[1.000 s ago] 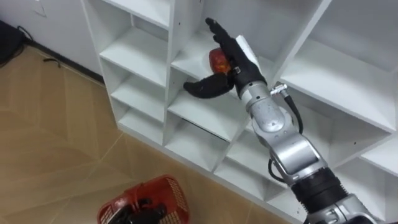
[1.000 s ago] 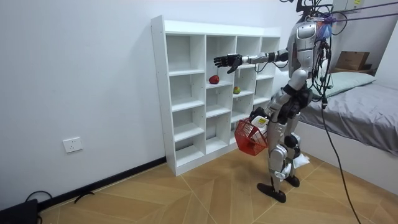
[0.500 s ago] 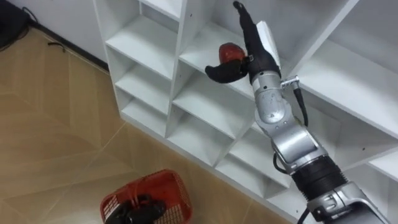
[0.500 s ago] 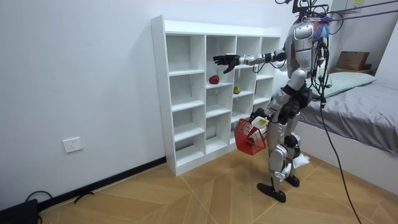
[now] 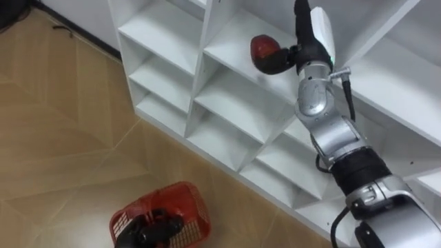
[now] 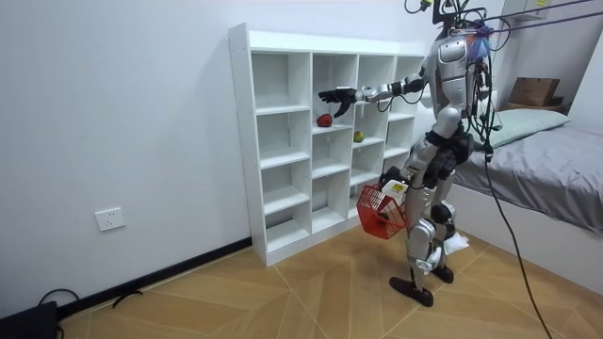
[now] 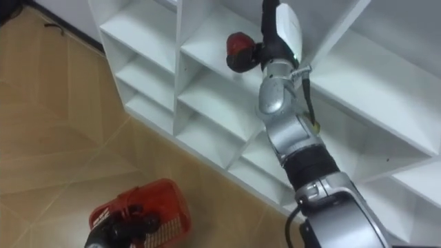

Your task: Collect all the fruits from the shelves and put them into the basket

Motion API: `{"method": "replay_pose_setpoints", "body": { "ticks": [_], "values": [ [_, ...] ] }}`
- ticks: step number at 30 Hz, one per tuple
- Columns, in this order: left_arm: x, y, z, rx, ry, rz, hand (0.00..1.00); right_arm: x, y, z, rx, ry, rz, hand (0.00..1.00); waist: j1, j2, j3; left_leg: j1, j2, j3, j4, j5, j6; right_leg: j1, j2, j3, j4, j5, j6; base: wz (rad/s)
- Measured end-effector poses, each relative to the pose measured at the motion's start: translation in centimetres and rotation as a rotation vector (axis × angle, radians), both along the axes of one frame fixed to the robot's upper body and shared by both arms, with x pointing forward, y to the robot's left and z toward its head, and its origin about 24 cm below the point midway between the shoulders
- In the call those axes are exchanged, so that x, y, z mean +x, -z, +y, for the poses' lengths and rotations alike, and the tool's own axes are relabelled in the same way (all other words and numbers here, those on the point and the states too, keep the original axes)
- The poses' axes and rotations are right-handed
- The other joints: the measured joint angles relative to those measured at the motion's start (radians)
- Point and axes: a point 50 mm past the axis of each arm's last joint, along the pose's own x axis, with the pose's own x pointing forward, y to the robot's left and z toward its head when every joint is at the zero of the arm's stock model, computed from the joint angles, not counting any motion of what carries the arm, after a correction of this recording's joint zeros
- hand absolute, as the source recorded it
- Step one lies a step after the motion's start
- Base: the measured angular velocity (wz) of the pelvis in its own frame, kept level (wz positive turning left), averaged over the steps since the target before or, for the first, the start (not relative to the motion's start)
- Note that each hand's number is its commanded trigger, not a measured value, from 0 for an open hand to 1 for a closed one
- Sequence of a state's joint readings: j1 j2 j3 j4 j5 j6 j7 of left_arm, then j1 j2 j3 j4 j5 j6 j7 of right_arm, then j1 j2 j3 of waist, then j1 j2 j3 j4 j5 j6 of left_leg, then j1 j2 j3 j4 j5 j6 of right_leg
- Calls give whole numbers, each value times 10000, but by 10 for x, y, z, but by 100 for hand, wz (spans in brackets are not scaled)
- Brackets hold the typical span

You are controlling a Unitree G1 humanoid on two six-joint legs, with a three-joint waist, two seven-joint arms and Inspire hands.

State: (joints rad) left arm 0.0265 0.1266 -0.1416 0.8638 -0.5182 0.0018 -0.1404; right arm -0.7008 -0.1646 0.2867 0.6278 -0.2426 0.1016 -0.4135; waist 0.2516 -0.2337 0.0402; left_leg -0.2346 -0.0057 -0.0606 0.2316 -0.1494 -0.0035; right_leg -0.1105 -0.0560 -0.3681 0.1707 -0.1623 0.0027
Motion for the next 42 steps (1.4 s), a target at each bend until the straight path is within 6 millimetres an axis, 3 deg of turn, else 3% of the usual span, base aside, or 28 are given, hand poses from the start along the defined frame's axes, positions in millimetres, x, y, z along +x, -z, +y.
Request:
{"method": "replay_pose_setpoints", "body": {
  "ticks": [5, 12, 16, 24, 42],
  "values": [
    [5, -2, 2, 69, 42, -123, 100, 8, 0, -17, -519, 516, 351, 0, 18, -177, 87, -207, -32, -98, 84, 6, 10, -130, -22, -91, -4, 0, 0, 6],
    [9, 0, 1, 119, 142, 69, 100, 9, 14, -30, -882, 959, 1021, 0, 40, -156, 110, -341, -74, -189, 187, 16, 27, -166, -49, -165, 4, 0, 0, 4],
    [15, -1, -2, 126, 295, -64, 100, 10, 18, -33, -946, 992, 1181, 0, 120, -145, 181, -655, -74, -185, 244, 66, 45, -463, -55, -159, 57, 17, -28, 0],
    [23, -3, -7, 220, 732, -242, 100, 17, 0, -33, -779, 1154, 424, 0, 123, -148, 296, -1030, -57, -184, 250, 155, 31, -878, -61, -180, 171, 55, -88, 0],
    [28, -3, -13, 351, 1279, -218, 100, 18, -1, -37, -526, 1660, 2, 0, 271, -151, 307, -1186, -51, -183, 252, 179, 26, -1055, -60, -159, 192, 67, -106, 0]
  ]
}}
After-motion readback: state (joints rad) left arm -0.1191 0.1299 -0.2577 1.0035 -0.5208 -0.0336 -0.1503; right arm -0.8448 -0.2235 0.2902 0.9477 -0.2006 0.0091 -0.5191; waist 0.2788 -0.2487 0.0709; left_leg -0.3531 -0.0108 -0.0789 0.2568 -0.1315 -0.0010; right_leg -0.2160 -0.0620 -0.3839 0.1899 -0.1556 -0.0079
